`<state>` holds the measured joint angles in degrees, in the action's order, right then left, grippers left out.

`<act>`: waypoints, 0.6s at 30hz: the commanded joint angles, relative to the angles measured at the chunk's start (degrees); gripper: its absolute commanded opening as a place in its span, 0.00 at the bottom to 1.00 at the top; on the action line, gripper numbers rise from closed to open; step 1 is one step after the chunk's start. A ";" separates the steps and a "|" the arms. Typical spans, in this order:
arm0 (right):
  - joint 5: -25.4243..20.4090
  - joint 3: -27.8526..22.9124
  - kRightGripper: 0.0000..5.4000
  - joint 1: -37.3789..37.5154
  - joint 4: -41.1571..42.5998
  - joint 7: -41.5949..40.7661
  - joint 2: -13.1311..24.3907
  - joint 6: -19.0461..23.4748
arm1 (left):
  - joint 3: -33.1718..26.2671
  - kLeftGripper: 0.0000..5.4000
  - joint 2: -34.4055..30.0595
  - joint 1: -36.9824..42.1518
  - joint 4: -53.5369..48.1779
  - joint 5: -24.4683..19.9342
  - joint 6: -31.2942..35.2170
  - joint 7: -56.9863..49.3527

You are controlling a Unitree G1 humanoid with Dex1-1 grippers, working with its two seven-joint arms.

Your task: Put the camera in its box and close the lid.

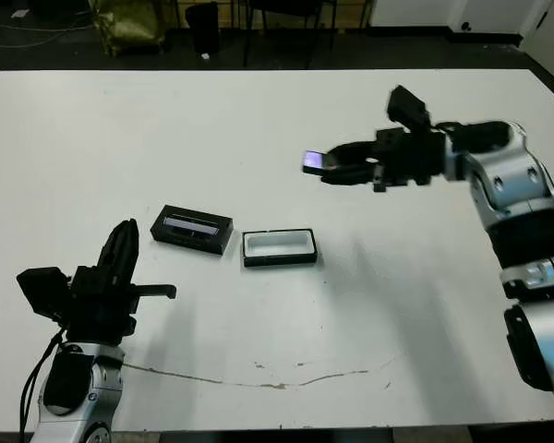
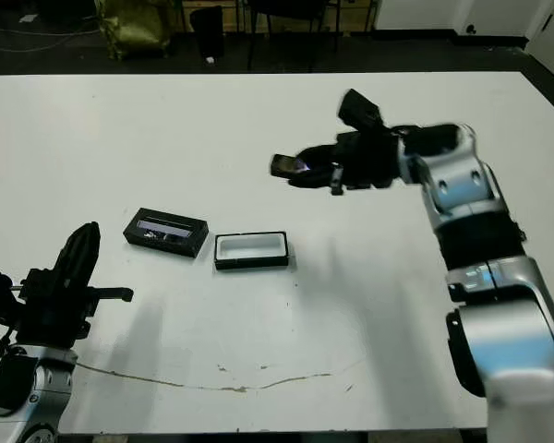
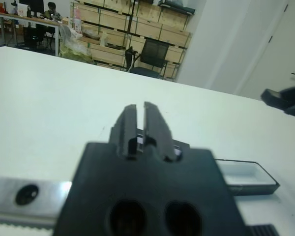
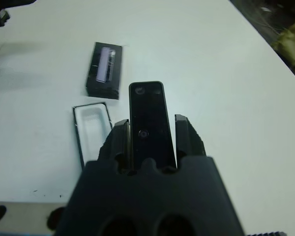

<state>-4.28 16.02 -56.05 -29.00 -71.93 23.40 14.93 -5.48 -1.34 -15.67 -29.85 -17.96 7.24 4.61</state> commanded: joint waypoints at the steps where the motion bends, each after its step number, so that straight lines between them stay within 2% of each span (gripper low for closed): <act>1: 1.43 2.52 0.14 -1.03 1.00 -1.06 -1.21 0.96 | -0.14 0.00 -0.33 -0.87 0.22 0.70 1.16 -0.54; 5: 1.95 4.76 0.14 -1.12 2.15 -1.98 -2.51 2.79 | -0.10 0.00 -0.41 -0.83 0.46 0.93 0.85 -0.47; 15: 4.30 8.38 0.14 -0.08 3.21 -2.19 -4.02 4.11 | -0.16 0.00 -0.35 -1.38 0.15 0.52 0.84 -0.62; 18: 4.63 8.90 0.14 0.19 3.16 -2.26 -4.07 3.22 | -0.09 0.00 -0.44 -1.47 0.04 0.96 0.77 -0.77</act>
<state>-0.25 24.25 -56.24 -25.77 -73.75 19.68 18.08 -5.43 -1.34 -16.11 -30.12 -17.84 7.51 4.01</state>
